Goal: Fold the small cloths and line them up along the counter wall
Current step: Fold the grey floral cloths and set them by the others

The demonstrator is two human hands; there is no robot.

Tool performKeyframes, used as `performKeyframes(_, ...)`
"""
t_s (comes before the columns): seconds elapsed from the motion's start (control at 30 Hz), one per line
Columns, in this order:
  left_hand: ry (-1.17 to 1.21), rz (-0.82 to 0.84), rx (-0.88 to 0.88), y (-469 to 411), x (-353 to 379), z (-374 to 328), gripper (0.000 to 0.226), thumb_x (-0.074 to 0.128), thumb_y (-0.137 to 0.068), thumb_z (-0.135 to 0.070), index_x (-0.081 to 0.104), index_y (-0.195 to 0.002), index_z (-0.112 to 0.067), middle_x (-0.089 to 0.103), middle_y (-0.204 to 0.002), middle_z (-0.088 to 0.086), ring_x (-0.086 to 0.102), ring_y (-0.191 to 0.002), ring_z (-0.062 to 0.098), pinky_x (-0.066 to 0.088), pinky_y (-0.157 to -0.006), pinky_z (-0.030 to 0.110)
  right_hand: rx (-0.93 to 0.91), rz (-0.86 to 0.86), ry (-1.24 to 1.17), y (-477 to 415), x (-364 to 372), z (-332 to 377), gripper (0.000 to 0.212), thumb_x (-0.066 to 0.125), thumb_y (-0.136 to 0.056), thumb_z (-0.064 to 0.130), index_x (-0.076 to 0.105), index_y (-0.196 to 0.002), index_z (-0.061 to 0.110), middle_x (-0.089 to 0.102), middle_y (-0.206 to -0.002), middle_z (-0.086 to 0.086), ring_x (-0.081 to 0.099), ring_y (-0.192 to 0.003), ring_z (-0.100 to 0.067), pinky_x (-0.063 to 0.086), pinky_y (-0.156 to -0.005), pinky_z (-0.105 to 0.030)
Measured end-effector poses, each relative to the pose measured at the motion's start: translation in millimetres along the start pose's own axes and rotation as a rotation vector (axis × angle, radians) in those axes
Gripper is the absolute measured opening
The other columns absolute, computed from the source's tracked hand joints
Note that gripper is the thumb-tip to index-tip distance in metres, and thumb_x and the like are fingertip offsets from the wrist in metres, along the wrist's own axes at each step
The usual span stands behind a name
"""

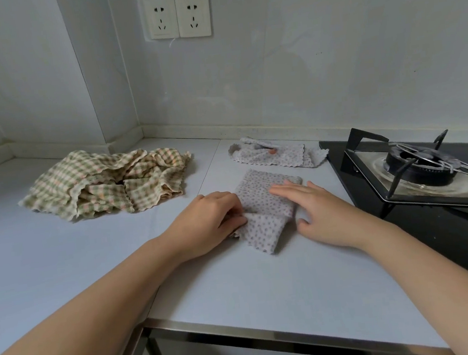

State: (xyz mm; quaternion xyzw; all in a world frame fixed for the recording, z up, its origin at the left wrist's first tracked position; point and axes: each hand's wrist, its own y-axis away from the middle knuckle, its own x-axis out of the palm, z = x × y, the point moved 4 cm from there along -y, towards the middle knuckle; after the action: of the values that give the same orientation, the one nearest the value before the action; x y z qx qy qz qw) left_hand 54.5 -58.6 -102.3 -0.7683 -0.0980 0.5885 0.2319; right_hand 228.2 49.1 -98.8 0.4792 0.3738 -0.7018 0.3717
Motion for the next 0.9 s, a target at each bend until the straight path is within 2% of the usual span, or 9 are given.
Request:
performKeyframes(0.13, 0.131, -0.002, -0.096, 0, -3, 1, 0.011, 0.055, -0.095, -0.027, 0.051, -0.086, -0.022, 0.053, -0.076, -0.01, 0.048, -0.07, 0.01, 0.033, -0.062, 0.022, -0.064, -0.064, -0.09, -1, 3, 16, 0.074, 0.065, -0.08, 0.014, 0.034, -0.146, 0.028, 0.035, -0.147, 0.014, 0.021, -0.137, 0.005, 0.014, -0.112, -0.012)
performKeyframes(0.27, 0.27, -0.019, -0.197, 0, -8, 4, 0.02, 0.044, -0.095, -0.031, 0.057, -0.085, -0.02, 0.061, -0.079, -0.008, 0.053, -0.072, 0.005, 0.041, -0.068, 0.022, -0.062, -0.084, -0.146, -7, 18, 21, 0.053, 0.057, -0.087, 0.002, 0.052, -0.136, 0.021, 0.05, -0.141, 0.003, 0.041, -0.13, -0.003, 0.026, -0.107, -0.01)
performKeyframes(0.33, 0.25, -0.119, -0.255, 2, -12, 16, 0.017, 0.045, -0.094, -0.013, 0.06, -0.092, -0.02, 0.062, -0.086, -0.011, 0.056, -0.08, 0.003, 0.043, -0.074, 0.024, -0.05, -0.113, -0.325, -5, 16, 19, 0.044, 0.06, -0.087, -0.001, 0.061, -0.126, 0.018, 0.062, -0.127, 0.004, 0.051, -0.118, 0.003, 0.035, -0.103, -0.012)
performKeyframes(0.4, 0.171, -0.11, -0.278, 5, -11, 27, 0.033, 0.05, -0.085, 0.005, 0.061, -0.109, -0.016, 0.062, -0.103, -0.008, 0.057, -0.097, 0.007, 0.043, -0.086, 0.022, -0.028, -0.122, -0.5, -2, 13, 16, 0.039, 0.061, -0.085, 0.002, 0.066, -0.115, 0.025, 0.068, -0.111, 0.013, 0.059, -0.107, 0.005, 0.044, -0.096, -0.017)
performKeyframes(0.53, 0.121, -0.015, -0.061, 4, -5, 15, 0.05, 0.069, -0.078, -0.025, 0.055, -0.125, -0.015, 0.059, -0.125, -0.006, 0.051, -0.115, 0.005, 0.038, -0.093, 0.016, 0.152, -0.115, -0.677, -2, 15, 12, 0.036, 0.038, -0.076, 0.02, 0.071, -0.076, 0.037, 0.071, -0.08, 0.012, 0.059, -0.078, -0.003, 0.044, -0.074, -0.027)
performKeyframes(0.67, 0.303, -0.079, -0.205, -2, -1, 6, 0.009, 0.058, -0.086, -0.021, 0.065, -0.091, -0.018, 0.069, -0.085, -0.005, 0.058, -0.076, 0.006, 0.045, -0.072, 0.032, 0.247, -0.205, -0.703, -6, 10, 9, 0.033, 0.042, -0.073, 0.038, 0.062, -0.077, 0.012, 0.065, -0.082, -0.012, 0.057, -0.082, -0.02, 0.043, -0.075, -0.031)
performKeyframes(0.77, 0.471, -0.111, -0.381, -3, -1, 8, 0.032, 0.047, -0.092, -0.032, 0.055, -0.072, -0.008, 0.051, -0.062, 0.0, 0.039, -0.06, 0.008, 0.033, -0.058, 0.032, 0.312, -0.292, -0.757, -7, 7, 5, 0.078, 0.05, -0.072, 0.062, 0.054, -0.09, -0.013, 0.06, -0.095, -0.035, 0.062, -0.083, -0.036, 0.049, -0.079, -0.046)
performKeyframes(0.83, 0.517, -0.163, -0.477, -3, -3, 7, 0.044, 0.046, -0.098, -0.037, 0.042, -0.063, -0.009, 0.036, -0.057, -0.006, 0.03, -0.055, 0.007, 0.025, -0.054, 0.028, 0.356, -0.336, -0.804, -7, 7, 2, 0.068, 0.056, -0.082, 0.057, 0.057, -0.09, -0.011, 0.064, -0.097, -0.03, 0.064, -0.083, -0.028, 0.05, -0.083, -0.049)
performKeyframes(0.9, 0.508, -0.19, -0.589, -4, -3, 8, 0.047, 0.046, -0.098, -0.037, 0.031, -0.059, -0.016, 0.027, -0.051, -0.009, 0.025, -0.047, 0.008, 0.021, -0.047, 0.023, 0.407, -0.367, -0.859, -7, 8, -1, 0.041, 0.058, -0.092, 0.035, 0.062, -0.086, -0.006, 0.067, -0.082, -0.021, 0.061, -0.071, -0.021, 0.052, -0.061, -0.035)
